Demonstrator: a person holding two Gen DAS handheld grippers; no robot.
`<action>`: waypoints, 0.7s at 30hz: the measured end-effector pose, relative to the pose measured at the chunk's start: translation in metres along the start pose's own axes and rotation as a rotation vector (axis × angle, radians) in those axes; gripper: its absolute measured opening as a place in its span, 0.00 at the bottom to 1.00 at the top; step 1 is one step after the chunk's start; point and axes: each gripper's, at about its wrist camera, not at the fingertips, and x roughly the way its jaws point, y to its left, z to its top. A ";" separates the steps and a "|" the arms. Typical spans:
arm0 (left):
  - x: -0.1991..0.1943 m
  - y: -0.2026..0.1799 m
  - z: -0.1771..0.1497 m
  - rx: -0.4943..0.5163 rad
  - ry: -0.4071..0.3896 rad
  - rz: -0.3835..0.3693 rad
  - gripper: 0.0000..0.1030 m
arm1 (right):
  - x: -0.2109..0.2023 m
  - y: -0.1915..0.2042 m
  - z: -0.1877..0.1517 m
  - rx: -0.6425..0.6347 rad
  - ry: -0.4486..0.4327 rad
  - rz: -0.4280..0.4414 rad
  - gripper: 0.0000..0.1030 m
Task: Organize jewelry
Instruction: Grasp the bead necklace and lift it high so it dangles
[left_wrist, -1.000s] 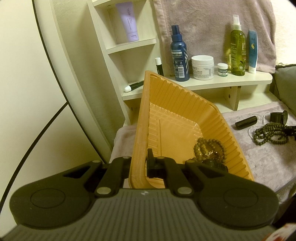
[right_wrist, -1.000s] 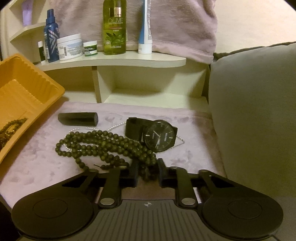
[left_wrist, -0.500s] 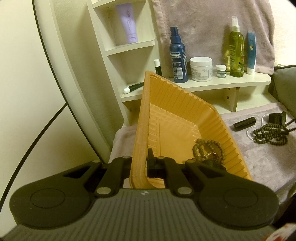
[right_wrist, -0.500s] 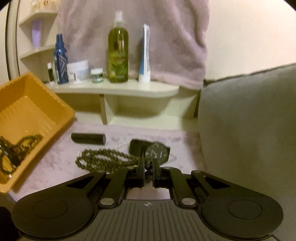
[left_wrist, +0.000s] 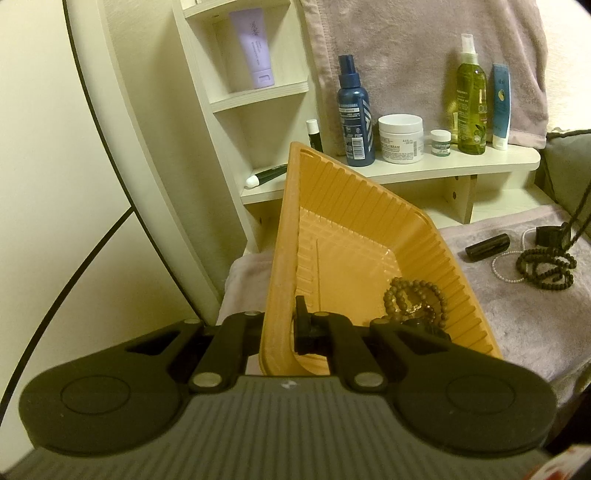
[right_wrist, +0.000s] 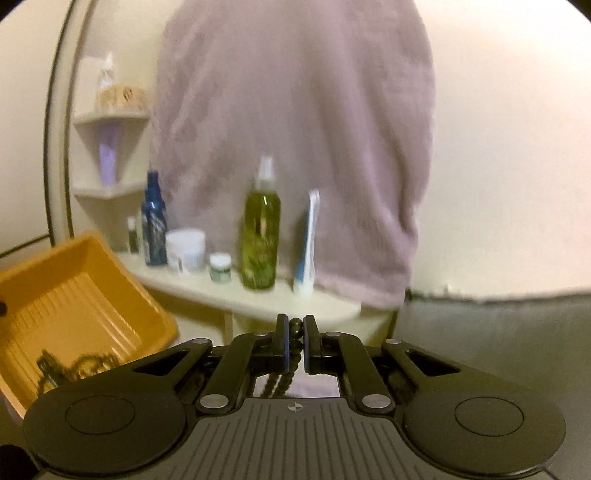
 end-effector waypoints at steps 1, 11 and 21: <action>0.000 0.000 0.000 -0.002 0.000 0.000 0.05 | -0.002 0.000 0.006 -0.005 -0.012 0.004 0.07; -0.001 -0.001 0.001 -0.001 -0.002 -0.002 0.05 | -0.029 0.011 0.073 -0.075 -0.155 0.046 0.07; 0.000 0.000 0.001 -0.006 -0.004 -0.010 0.05 | -0.048 0.033 0.133 -0.100 -0.282 0.139 0.07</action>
